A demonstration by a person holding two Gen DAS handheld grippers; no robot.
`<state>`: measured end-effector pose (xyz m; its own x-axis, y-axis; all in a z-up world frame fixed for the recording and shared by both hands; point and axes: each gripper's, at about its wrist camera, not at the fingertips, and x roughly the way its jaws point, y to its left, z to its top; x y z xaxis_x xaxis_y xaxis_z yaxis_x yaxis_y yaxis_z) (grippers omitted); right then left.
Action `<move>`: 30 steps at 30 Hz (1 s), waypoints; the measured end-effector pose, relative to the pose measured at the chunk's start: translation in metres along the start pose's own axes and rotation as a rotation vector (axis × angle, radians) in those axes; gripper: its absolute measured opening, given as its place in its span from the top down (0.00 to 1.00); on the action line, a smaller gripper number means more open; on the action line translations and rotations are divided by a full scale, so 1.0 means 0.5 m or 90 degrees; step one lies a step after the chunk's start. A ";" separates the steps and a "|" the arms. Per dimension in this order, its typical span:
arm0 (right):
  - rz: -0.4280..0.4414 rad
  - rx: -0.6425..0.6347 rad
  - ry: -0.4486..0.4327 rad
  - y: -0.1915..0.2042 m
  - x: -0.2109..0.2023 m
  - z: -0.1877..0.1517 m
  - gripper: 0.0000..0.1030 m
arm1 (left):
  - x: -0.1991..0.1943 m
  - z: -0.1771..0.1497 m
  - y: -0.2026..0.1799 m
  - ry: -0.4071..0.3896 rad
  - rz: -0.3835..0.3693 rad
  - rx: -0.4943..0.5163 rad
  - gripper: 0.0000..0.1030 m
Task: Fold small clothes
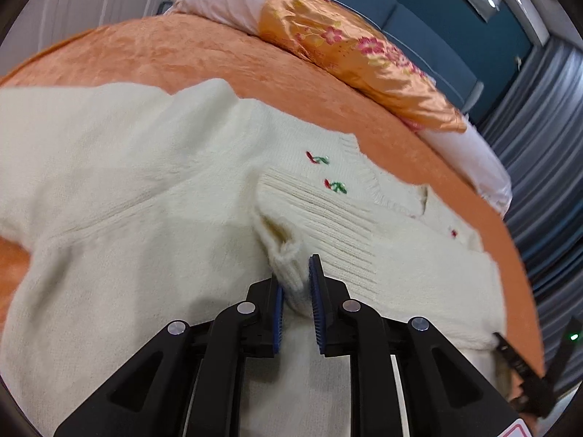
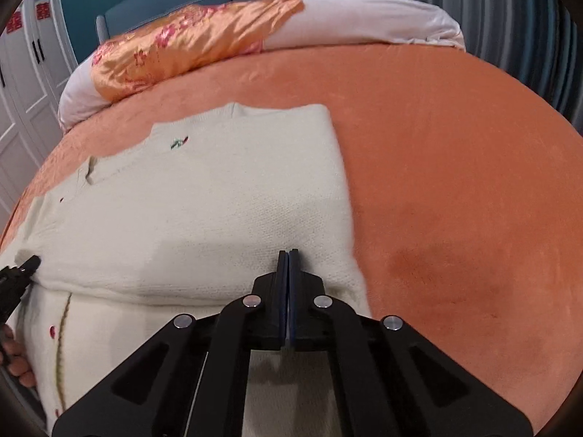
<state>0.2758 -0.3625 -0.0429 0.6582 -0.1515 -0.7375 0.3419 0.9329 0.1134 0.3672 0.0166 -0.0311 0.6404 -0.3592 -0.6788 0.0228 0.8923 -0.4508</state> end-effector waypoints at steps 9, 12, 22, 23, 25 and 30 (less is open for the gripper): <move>-0.001 -0.011 -0.020 0.002 -0.004 -0.010 1.00 | -0.228 0.042 0.262 -0.083 0.211 -0.062 0.82; 0.006 -0.005 -0.023 -0.003 -0.009 -0.014 1.00 | -0.316 0.080 0.404 -0.112 0.262 -0.158 0.82; 0.007 -0.003 -0.028 -0.003 -0.008 -0.017 1.00 | -0.384 0.154 0.677 -0.151 0.265 -0.398 0.80; 0.008 -0.003 -0.028 -0.003 -0.008 -0.017 1.00 | -0.374 0.161 0.682 -0.149 0.256 -0.400 0.74; 0.010 -0.001 -0.029 -0.004 -0.008 -0.017 1.00 | -0.358 0.169 0.682 -0.151 0.255 -0.400 0.64; 0.016 0.005 -0.032 -0.006 -0.007 -0.018 1.00 | -0.347 0.207 0.656 -0.152 0.291 -0.363 0.93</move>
<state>0.2666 -0.3621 -0.0467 0.6997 -0.1442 -0.6998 0.3293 0.9343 0.1367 0.3431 0.4000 -0.0012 0.6411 0.1388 -0.7548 -0.6420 0.6359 -0.4283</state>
